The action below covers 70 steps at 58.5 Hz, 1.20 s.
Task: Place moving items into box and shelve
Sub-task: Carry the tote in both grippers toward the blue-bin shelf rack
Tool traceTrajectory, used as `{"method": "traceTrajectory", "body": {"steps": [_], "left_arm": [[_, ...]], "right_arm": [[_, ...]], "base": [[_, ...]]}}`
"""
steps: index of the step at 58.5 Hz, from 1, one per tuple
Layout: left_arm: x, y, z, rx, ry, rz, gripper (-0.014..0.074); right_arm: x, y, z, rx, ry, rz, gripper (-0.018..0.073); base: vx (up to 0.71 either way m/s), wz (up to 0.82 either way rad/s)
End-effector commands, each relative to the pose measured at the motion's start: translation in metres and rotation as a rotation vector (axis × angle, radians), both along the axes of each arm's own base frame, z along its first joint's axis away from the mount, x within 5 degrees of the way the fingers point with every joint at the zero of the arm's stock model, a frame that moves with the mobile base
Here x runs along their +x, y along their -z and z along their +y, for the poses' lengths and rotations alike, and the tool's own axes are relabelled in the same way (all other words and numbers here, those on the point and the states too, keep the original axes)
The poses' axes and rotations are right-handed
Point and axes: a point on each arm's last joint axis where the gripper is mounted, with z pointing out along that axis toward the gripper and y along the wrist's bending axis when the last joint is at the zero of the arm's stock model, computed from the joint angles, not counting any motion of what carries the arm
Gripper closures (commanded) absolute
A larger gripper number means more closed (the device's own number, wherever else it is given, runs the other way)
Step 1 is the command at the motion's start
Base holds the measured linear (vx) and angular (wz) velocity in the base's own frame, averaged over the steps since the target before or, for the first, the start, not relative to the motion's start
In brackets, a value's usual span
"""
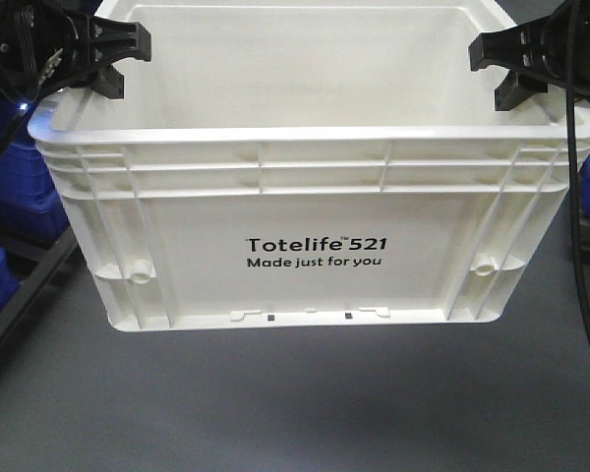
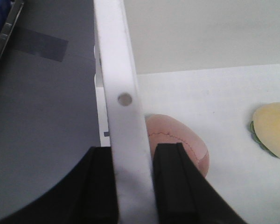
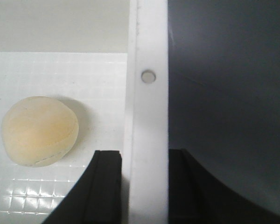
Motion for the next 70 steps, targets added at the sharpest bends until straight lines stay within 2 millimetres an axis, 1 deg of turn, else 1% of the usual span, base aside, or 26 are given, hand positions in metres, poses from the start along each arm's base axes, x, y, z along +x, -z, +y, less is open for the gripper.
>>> {"method": "traceTrajectory", "body": {"steps": [1,40,70], "left_arm": [[-0.0074,-0.0365,0.0102,0.009,0.0,-0.216,0.0597],[-0.0074,-0.0365,0.0102,0.009,0.0,-0.216,0.0597],[-0.0074,-0.0365,0.0102,0.009,0.0,-0.216,0.0597]], "right_arm": [[-0.0053,-0.0297,-0.0129,-0.065,0.015,-0.181,0.056],[-0.0053,-0.0297,-0.0129,-0.065,0.015,-0.181,0.056],[-0.0052,-0.0297,-0.0128,-0.065,0.015,-0.182,0.056]], "base": [[0.24,0.52],[0.18,0.67],[0.12,0.65]]}}
